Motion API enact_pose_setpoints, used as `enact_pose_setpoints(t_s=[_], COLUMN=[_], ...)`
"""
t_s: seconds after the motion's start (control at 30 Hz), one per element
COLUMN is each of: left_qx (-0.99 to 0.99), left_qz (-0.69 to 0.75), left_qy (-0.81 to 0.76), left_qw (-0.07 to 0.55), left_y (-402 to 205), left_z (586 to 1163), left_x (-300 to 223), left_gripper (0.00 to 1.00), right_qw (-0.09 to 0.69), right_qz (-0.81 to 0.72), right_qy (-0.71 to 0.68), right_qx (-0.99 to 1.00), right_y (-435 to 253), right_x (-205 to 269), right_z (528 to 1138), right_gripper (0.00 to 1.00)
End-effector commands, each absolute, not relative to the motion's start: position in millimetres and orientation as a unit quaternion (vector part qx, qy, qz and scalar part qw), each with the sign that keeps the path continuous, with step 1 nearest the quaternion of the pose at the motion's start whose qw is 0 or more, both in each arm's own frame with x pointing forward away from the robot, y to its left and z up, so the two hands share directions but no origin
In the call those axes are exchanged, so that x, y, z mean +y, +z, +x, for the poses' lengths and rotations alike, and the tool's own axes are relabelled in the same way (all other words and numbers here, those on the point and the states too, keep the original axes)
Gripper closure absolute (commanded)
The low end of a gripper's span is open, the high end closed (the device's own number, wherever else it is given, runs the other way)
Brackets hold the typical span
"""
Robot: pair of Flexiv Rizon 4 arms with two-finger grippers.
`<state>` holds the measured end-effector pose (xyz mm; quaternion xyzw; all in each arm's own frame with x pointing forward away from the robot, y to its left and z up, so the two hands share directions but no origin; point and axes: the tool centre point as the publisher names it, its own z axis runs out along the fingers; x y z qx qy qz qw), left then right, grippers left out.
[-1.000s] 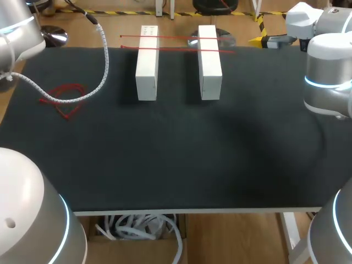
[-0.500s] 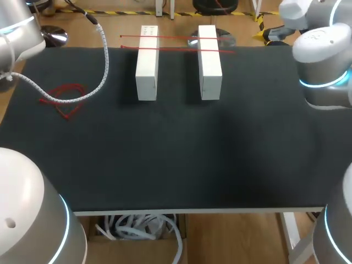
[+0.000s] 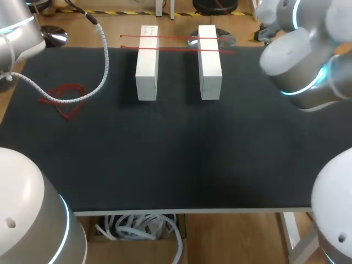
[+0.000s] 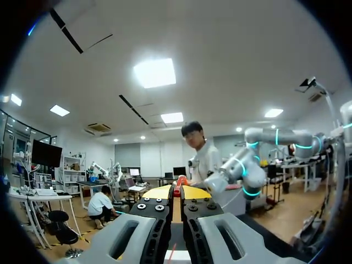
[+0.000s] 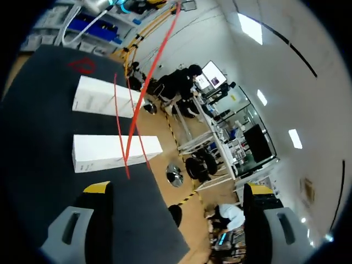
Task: Grab the tape and strap the tape.
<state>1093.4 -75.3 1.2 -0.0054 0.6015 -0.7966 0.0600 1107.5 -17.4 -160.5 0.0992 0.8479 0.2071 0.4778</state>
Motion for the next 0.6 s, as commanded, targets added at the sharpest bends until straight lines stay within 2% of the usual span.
enact_pose_setpoints(t_s=[0.03, 0.2, 0.6], left_qx=[0.601, 0.601, 0.601], left_qz=[-0.004, -0.004, -0.004], left_qy=[-0.797, -0.797, -0.797], left_qw=[0.059, 0.059, 0.059], left_y=[1, 1, 1], left_z=[1094, 1094, 1094], left_x=[-75, -75, -75], left_gripper=[1.00, 1.00, 1.00], right_qw=[0.507, 0.531, 0.533], right_qz=[0.114, 0.073, 0.045], right_qy=[0.084, 0.114, 0.158], right_qx=[0.850, 0.836, 0.830], right_y=[-165, -163, -161], right_x=[5, 21, 46], right_z=[1114, 1117, 1114], right_gripper=[0.00, 0.00, 0.00])
